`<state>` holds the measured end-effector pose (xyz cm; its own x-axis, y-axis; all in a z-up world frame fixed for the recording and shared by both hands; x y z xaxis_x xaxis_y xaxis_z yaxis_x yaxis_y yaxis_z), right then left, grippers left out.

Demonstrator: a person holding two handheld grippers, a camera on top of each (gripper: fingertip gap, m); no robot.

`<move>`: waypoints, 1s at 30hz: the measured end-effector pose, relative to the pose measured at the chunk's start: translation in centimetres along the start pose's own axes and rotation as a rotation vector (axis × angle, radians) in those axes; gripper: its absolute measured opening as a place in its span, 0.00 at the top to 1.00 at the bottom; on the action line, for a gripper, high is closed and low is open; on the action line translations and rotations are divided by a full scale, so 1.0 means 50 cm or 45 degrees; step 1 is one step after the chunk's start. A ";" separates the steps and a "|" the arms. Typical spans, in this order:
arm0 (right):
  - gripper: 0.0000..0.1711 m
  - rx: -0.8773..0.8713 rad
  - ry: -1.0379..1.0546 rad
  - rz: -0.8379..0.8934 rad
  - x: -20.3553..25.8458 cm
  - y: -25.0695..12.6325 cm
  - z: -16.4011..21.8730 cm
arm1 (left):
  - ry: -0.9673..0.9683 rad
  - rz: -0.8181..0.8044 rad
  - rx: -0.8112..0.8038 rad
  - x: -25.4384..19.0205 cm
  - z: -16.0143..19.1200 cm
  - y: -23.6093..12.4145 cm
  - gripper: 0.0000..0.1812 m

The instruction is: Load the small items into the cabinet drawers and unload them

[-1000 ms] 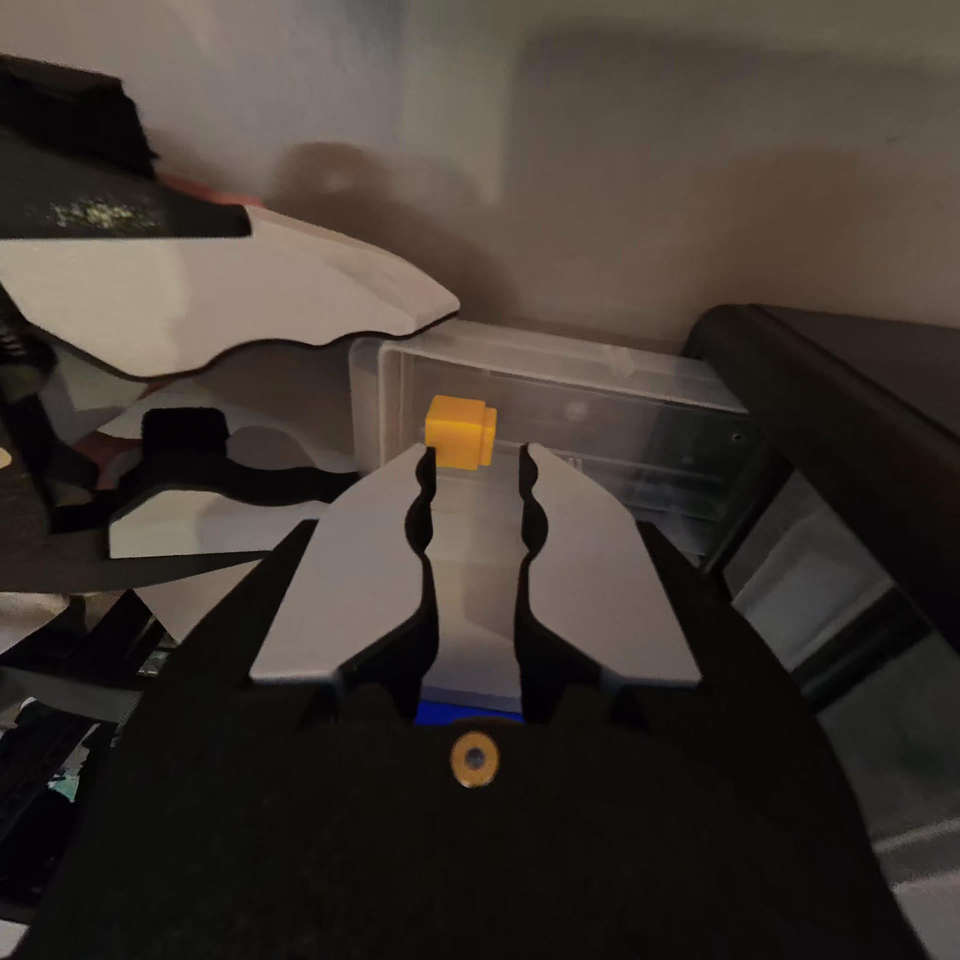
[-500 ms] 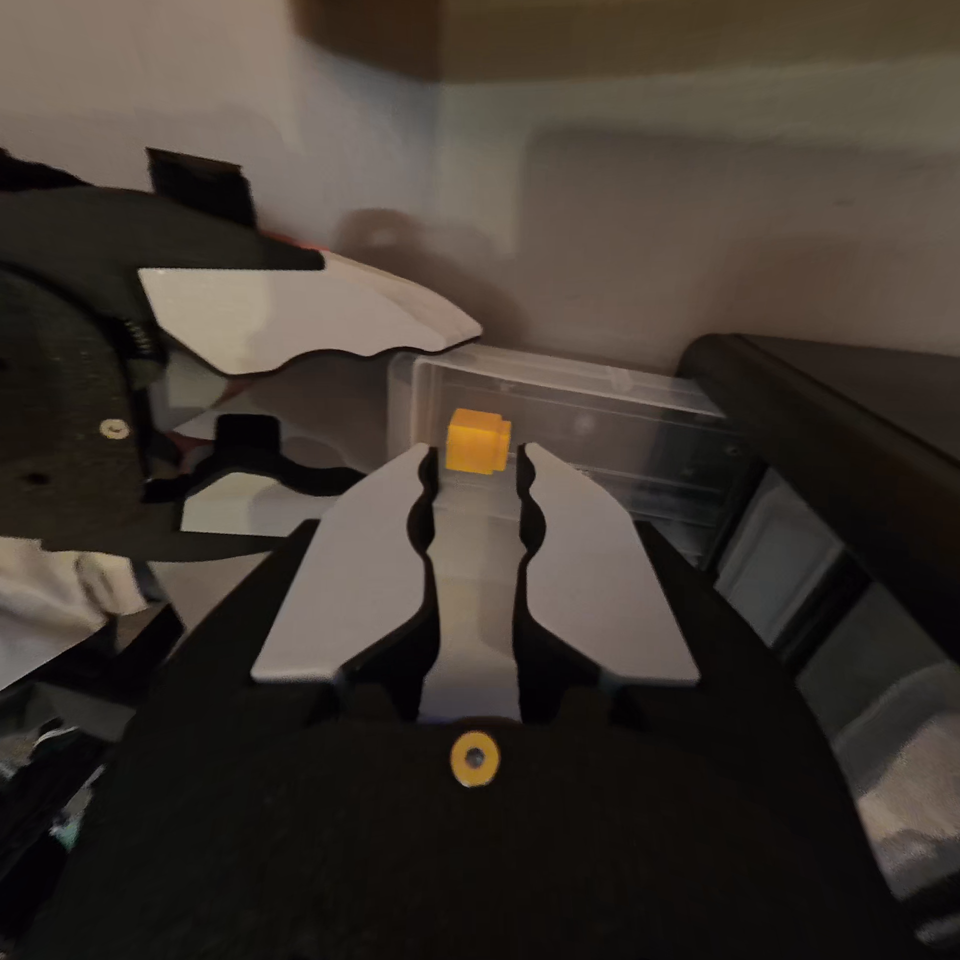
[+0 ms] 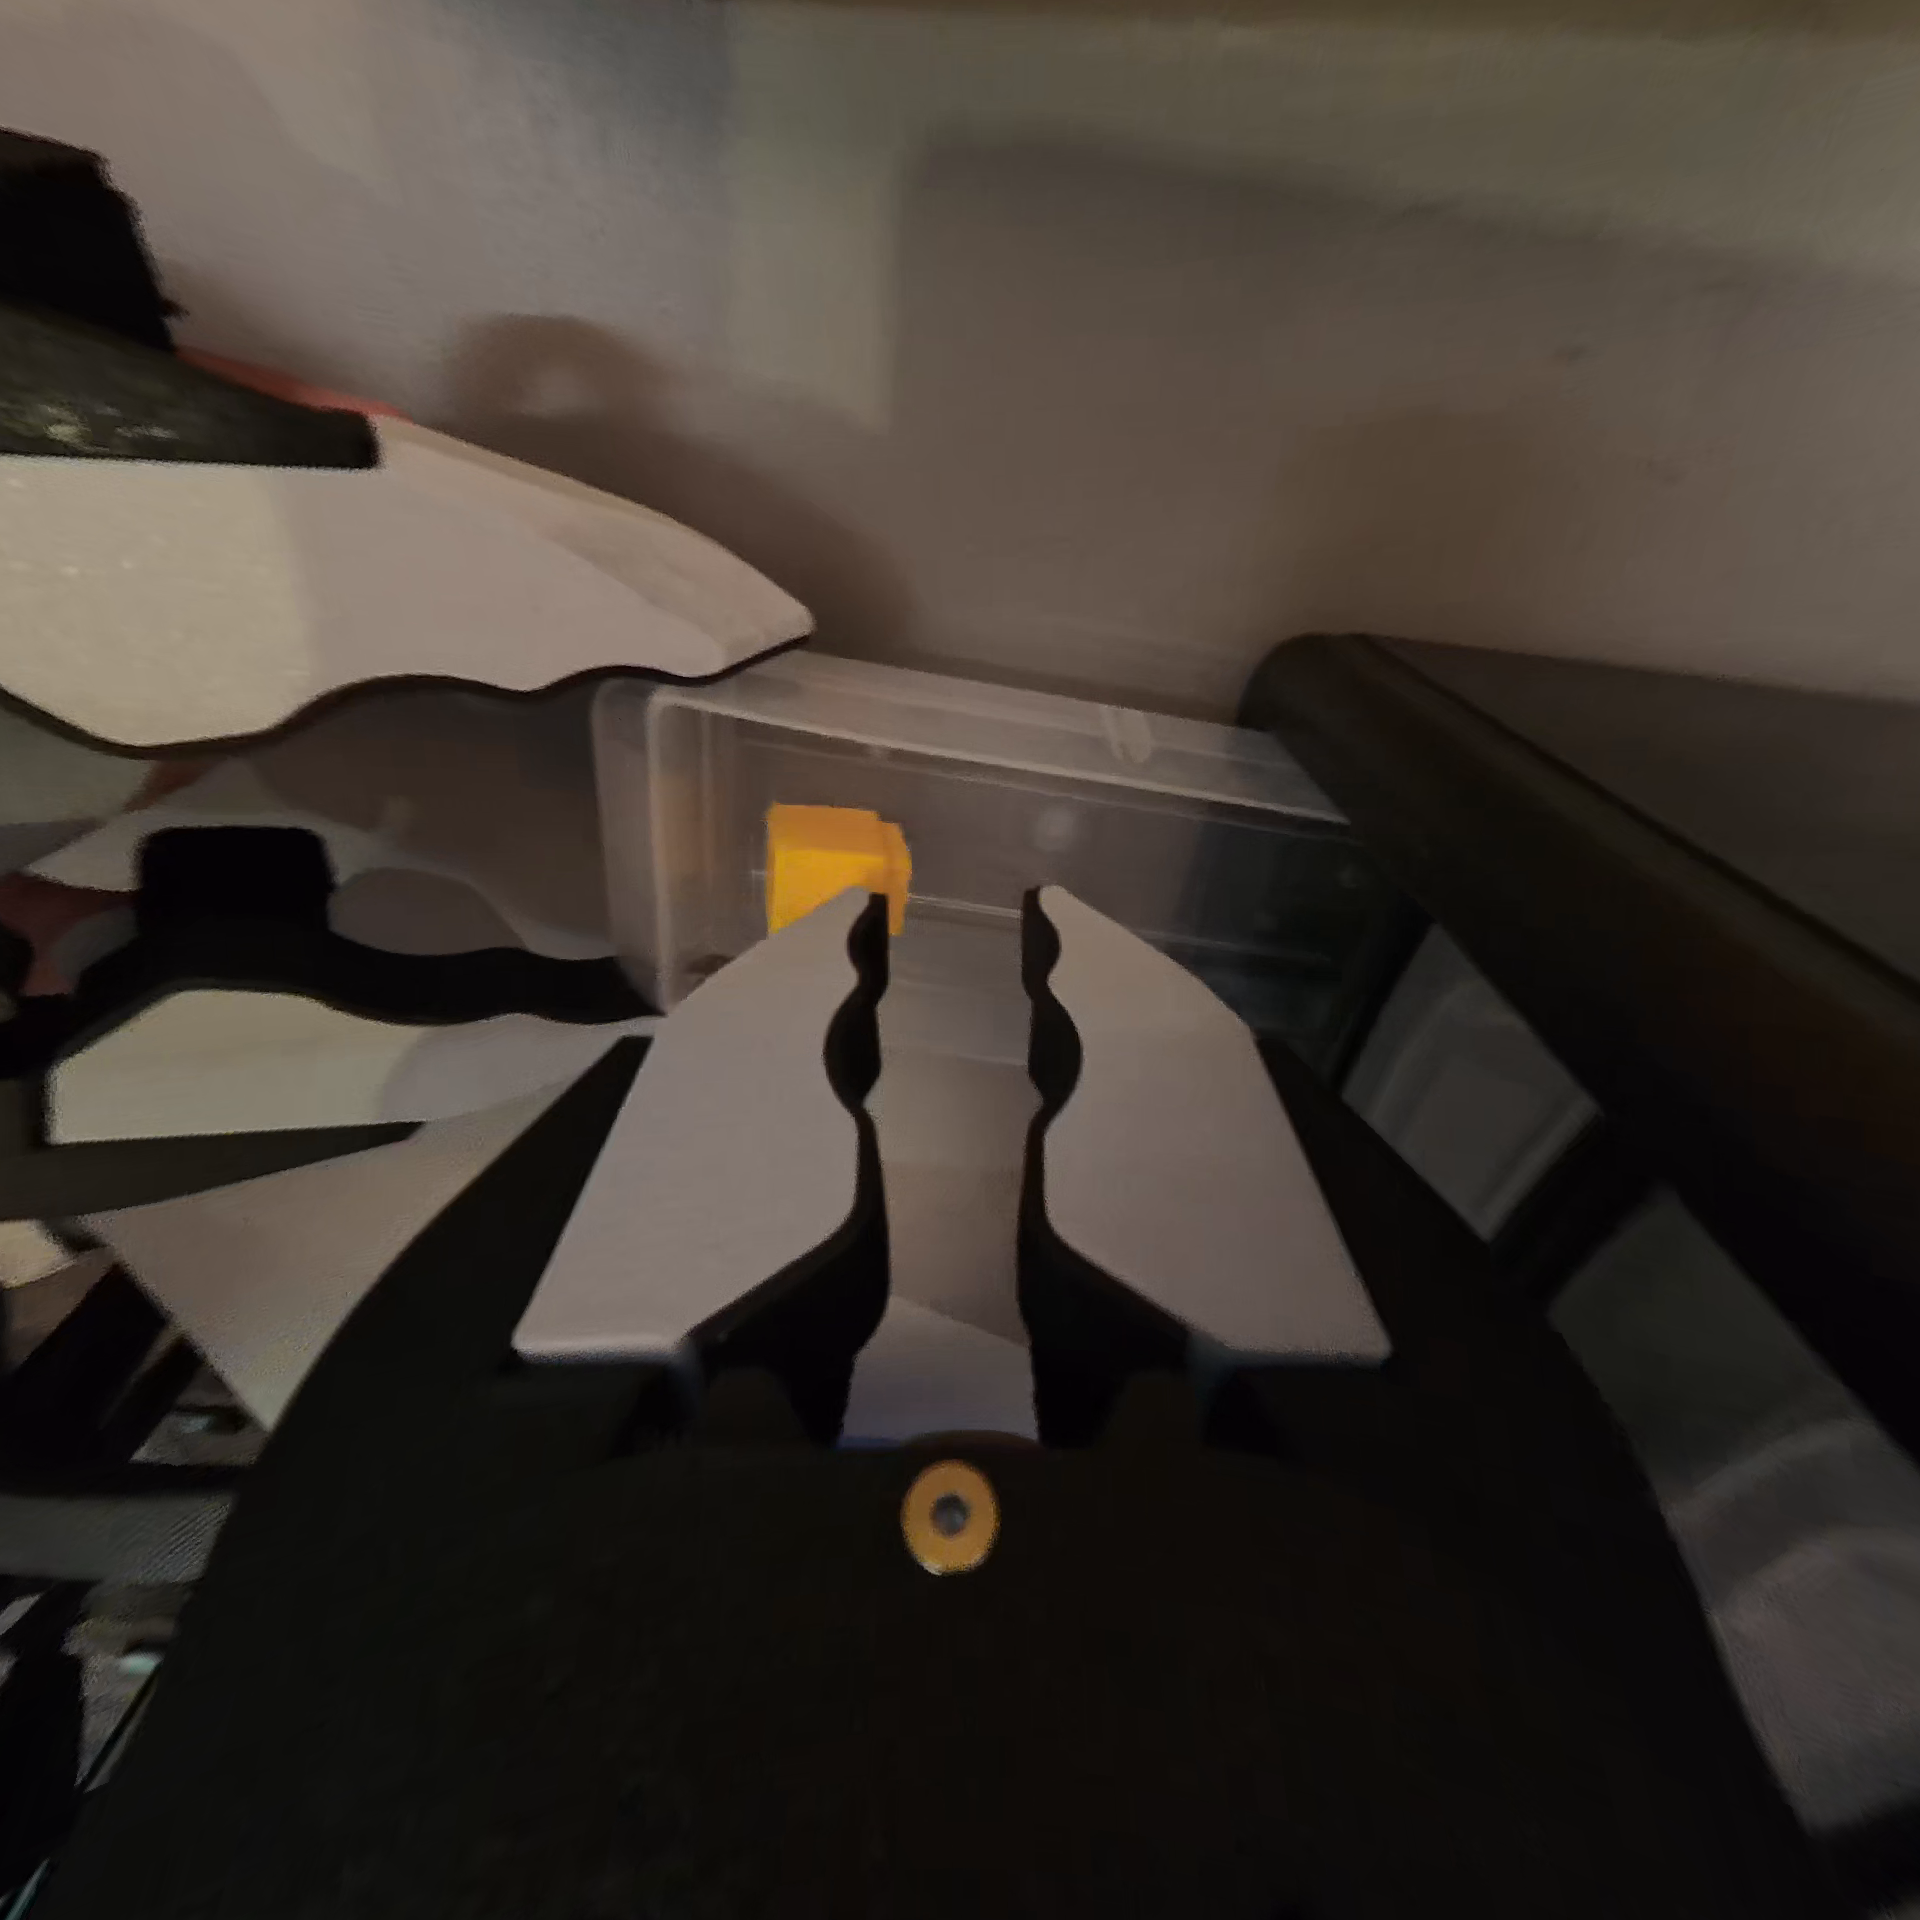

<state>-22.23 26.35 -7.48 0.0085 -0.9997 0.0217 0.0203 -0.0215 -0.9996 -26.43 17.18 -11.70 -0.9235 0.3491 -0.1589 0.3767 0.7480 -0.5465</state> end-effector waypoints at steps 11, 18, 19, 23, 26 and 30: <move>0.88 -0.192 -0.484 0.057 0.045 -0.057 -0.009 | 0.013 0.040 -0.035 0.007 -0.011 -0.007 0.64; 0.85 -0.053 -0.617 0.089 0.053 -0.036 -0.008 | 0.023 0.033 -0.030 0.004 -0.007 -0.009 0.64; 0.85 -0.019 -0.588 0.076 0.051 -0.034 -0.012 | 0.019 0.034 -0.030 0.004 -0.007 -0.010 0.64; 0.83 0.046 -0.387 -0.045 0.041 -0.018 -0.028 | -0.006 0.044 -0.034 0.005 -0.004 -0.017 0.64; 0.82 -0.010 -0.262 -0.125 0.036 -0.010 -0.032 | -0.002 0.044 -0.030 0.005 0.002 -0.020 0.64; 0.83 -0.029 -0.152 -0.184 0.034 0.006 -0.025 | -0.008 0.043 0.003 0.006 0.008 -0.017 0.64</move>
<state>-23.48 24.63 -7.77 0.1258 -0.9780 0.1663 0.0074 -0.1667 -0.9860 -27.07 16.42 -11.60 -0.9109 0.3701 -0.1824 0.4072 0.7348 -0.5424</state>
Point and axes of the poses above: each gripper's, where its closed fingertips meet, y out along the fingers, z out of its underside, x = y × z across the jaws, the point moved 8 cm from there along -y, back along the fingers, and after that the axes turned 9 degrees about -y, right-handed, at the moved point
